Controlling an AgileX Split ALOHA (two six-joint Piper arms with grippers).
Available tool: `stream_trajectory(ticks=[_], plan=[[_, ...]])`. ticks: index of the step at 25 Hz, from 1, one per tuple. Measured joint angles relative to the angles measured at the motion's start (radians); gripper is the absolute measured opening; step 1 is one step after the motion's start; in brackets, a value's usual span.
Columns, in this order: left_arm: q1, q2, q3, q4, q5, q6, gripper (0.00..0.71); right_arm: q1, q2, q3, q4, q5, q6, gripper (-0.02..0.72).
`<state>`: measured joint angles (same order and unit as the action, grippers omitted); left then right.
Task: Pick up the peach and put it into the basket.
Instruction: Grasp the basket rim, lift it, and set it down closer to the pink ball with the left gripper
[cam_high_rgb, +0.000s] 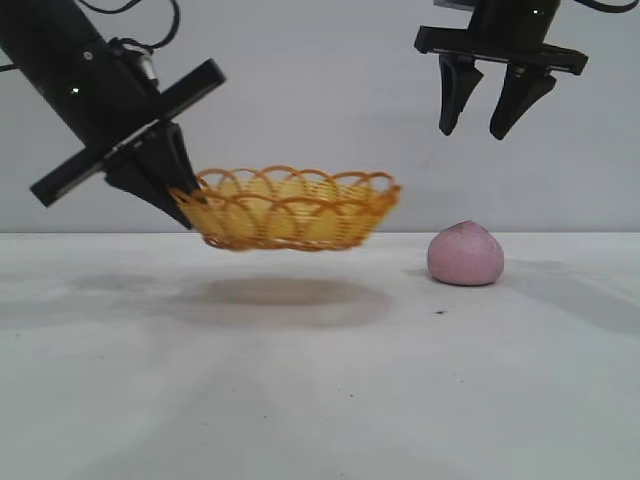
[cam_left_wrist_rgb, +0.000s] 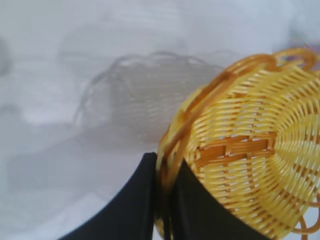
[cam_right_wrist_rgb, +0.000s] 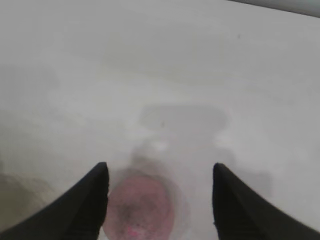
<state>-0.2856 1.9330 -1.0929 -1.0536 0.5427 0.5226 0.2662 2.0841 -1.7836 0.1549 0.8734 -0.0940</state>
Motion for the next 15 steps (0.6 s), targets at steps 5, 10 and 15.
stream_trajectory(ticks=[5, 10, 15], plan=[[-0.044, 0.002, 0.061, -0.051, -0.073, 0.014, 0.0, 0.0, 0.0, 0.0, 0.0, 0.009, 0.0, 0.41], [-0.044, 0.028, 0.061, -0.065, -0.078, 0.01, 0.0, 0.0, 0.0, 0.0, 0.0, 0.019, 0.0, 0.41], [-0.044, 0.056, 0.063, -0.08, -0.057, 0.005, 0.071, 0.0, 0.0, 0.0, 0.0, 0.022, 0.0, 0.41]])
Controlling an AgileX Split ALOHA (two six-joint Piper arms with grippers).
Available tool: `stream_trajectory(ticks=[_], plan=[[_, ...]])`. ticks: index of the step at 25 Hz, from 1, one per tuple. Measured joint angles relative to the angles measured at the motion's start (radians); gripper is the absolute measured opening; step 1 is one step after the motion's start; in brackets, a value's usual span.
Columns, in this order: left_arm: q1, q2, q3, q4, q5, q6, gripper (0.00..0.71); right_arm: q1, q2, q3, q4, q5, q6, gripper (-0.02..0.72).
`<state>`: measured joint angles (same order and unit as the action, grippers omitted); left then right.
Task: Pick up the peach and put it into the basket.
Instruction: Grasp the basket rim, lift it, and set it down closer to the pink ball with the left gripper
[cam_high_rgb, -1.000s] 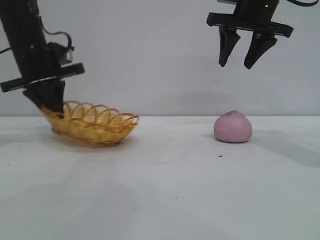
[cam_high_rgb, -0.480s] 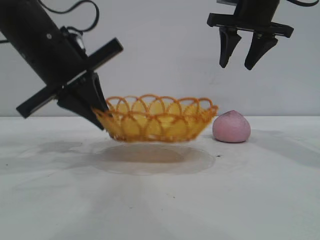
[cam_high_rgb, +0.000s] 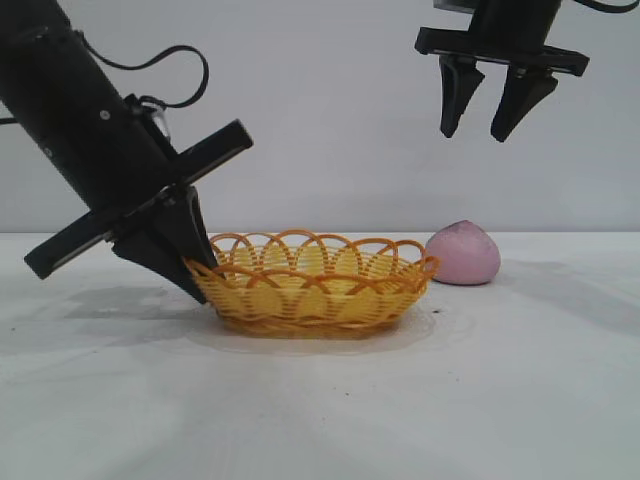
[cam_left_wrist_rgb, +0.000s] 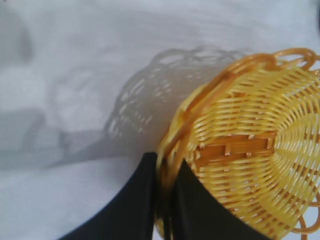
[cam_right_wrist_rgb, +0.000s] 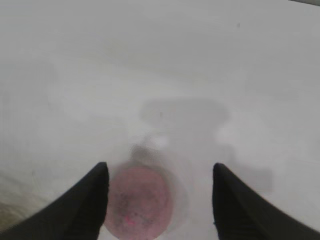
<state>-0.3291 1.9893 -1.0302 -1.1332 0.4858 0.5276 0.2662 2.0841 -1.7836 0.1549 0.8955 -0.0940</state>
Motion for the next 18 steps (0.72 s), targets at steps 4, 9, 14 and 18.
stream_trajectory(ticks=[4, 9, 14, 18], plan=[[0.0, 0.002, 0.0, 0.008, 0.013, -0.002, 0.197, 0.0, 0.0, 0.0, 0.0, 0.0, 0.0, 0.41], [0.0, -0.005, 0.0, 0.021, 0.041, -0.002, 0.413, 0.0, 0.0, 0.0, 0.0, 0.0, 0.0, 0.41], [0.02, -0.073, 0.0, 0.042, 0.057, -0.002, 0.422, 0.0, 0.0, 0.0, 0.0, 0.0, -0.006, 0.41], [0.128, -0.14, 0.0, 0.134, 0.092, -0.002, 0.422, 0.0, 0.0, 0.0, 0.0, 0.002, -0.006, 0.41]])
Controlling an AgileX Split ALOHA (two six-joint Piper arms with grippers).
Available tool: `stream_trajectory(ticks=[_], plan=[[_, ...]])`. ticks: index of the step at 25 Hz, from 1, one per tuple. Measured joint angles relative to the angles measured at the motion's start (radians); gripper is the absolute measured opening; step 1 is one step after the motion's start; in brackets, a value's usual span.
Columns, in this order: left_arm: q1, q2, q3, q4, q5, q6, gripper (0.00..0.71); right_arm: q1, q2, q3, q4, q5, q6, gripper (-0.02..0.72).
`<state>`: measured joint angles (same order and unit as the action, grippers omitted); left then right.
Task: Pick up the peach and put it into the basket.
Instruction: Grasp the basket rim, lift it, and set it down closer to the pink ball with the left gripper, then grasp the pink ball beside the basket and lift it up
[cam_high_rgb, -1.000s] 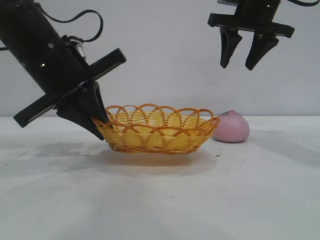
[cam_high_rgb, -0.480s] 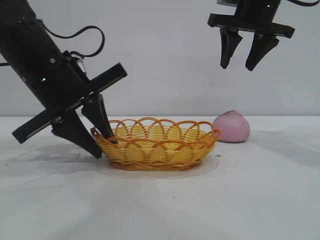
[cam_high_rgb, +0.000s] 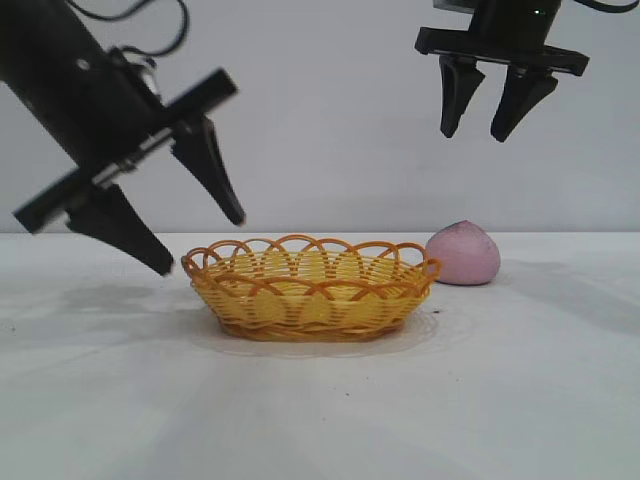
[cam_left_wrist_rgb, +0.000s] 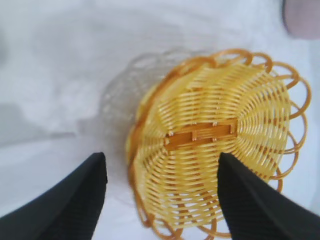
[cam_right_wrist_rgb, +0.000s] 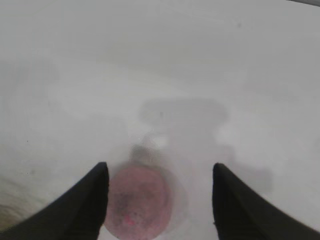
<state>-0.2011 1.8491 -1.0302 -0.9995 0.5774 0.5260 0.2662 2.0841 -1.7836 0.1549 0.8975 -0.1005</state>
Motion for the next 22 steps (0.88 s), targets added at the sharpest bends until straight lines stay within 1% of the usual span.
stream_trajectory(ticks=[2, 4, 5, 6, 8, 10, 11, 14, 17, 20, 22], plan=[[0.068, -0.028, 0.0, 0.103, 0.007, -0.002, 0.422, 0.0, 0.0, 0.0, 0.009, 0.002, 0.0, 0.41], [0.133, -0.048, 0.0, 0.263, 0.011, -0.049, 0.422, 0.0, 0.0, 0.0, 0.02, 0.002, 0.0, 0.41], [0.155, -0.053, 0.0, 0.345, 0.012, -0.098, 0.422, 0.0, 0.0, 0.0, 0.026, 0.0, -0.002, 0.41], [0.166, -0.054, 0.0, 0.462, 0.012, -0.155, 0.422, 0.0, 0.0, 0.0, 0.027, 0.0, -0.002, 0.41], [0.173, -0.055, -0.002, 0.731, 0.014, -0.341, 0.422, 0.0, 0.0, 0.0, 0.031, 0.0, -0.002, 0.41], [0.173, -0.055, -0.002, 0.922, 0.014, -0.495, 0.422, 0.0, 0.0, 0.0, 0.031, 0.0, -0.004, 0.41], [0.173, -0.055, -0.002, 0.971, 0.014, -0.538, 0.422, 0.0, 0.0, 0.0, 0.031, 0.0, -0.006, 0.41], [0.173, -0.081, -0.002, 1.036, 0.014, -0.585, 0.422, 0.0, 0.0, 0.0, 0.032, 0.008, -0.011, 0.41], [0.173, -0.157, 0.01, 1.072, 0.016, -0.608, 0.422, 0.0, 0.0, 0.0, 0.033, 0.014, -0.015, 0.41], [0.173, -0.326, 0.06, 1.078, 0.014, -0.623, 0.422, 0.0, 0.0, 0.0, 0.042, 0.019, -0.016, 0.41], [0.156, -0.504, 0.116, 1.089, 0.001, -0.627, 0.422, 0.0, 0.0, 0.0, 0.044, 0.02, -0.018, 0.41]])
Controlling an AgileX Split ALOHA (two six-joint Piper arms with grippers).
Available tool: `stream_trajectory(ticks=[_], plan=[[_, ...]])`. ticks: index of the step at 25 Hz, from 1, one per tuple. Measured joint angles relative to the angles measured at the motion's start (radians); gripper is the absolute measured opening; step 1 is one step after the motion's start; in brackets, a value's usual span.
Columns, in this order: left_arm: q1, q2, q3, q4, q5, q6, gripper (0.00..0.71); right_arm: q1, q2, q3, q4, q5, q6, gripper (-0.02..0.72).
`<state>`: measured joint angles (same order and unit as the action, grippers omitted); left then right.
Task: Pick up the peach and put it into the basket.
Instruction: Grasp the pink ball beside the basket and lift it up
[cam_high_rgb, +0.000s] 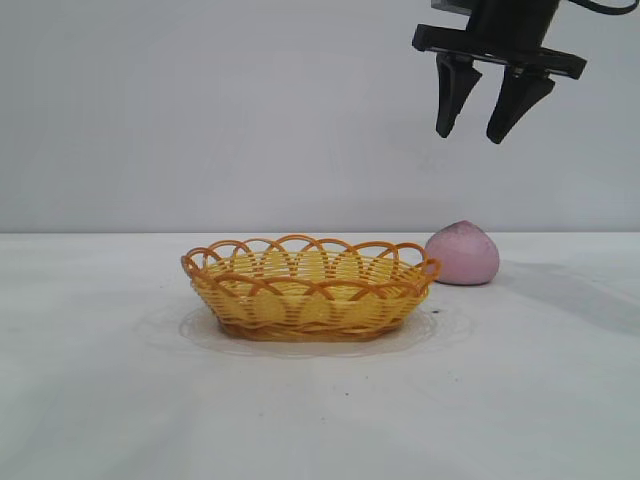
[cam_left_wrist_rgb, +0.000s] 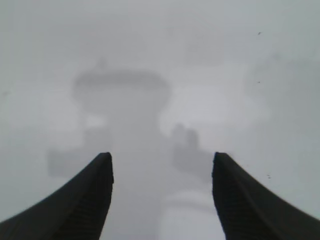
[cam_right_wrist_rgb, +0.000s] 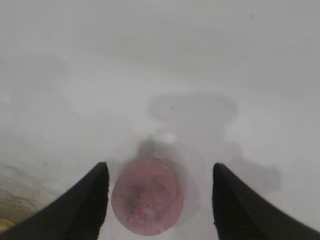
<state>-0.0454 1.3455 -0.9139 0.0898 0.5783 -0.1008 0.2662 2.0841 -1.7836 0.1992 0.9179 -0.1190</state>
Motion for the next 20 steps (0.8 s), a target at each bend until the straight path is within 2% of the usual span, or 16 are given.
stream_trajectory(ticks=[2, 5, 9, 15, 18, 20], plan=[[-0.029, -0.177, 0.068, 0.002, 0.015, 0.0, 0.422, 0.0, 0.0, 0.0, 0.0, 0.004, -0.004, 0.41], [-0.073, -0.437, 0.163, 0.002, 0.096, -0.012, 0.422, 0.0, 0.0, 0.0, 0.0, 0.025, -0.014, 0.41], [-0.085, -0.725, 0.256, 0.001, 0.22, -0.048, 0.422, 0.0, 0.024, 0.0, 0.011, 0.062, -0.02, 0.41], [-0.085, -1.035, 0.332, 0.001, 0.491, -0.063, 0.422, 0.0, 0.073, 0.0, 0.043, 0.094, -0.024, 0.41], [-0.085, -1.16, 0.364, 0.001, 0.575, -0.072, 0.422, 0.0, 0.087, 0.0, 0.047, 0.101, -0.024, 0.41], [-0.085, -1.213, 0.392, 0.002, 0.587, -0.073, 0.422, 0.0, 0.094, 0.0, 0.049, 0.101, -0.024, 0.41]])
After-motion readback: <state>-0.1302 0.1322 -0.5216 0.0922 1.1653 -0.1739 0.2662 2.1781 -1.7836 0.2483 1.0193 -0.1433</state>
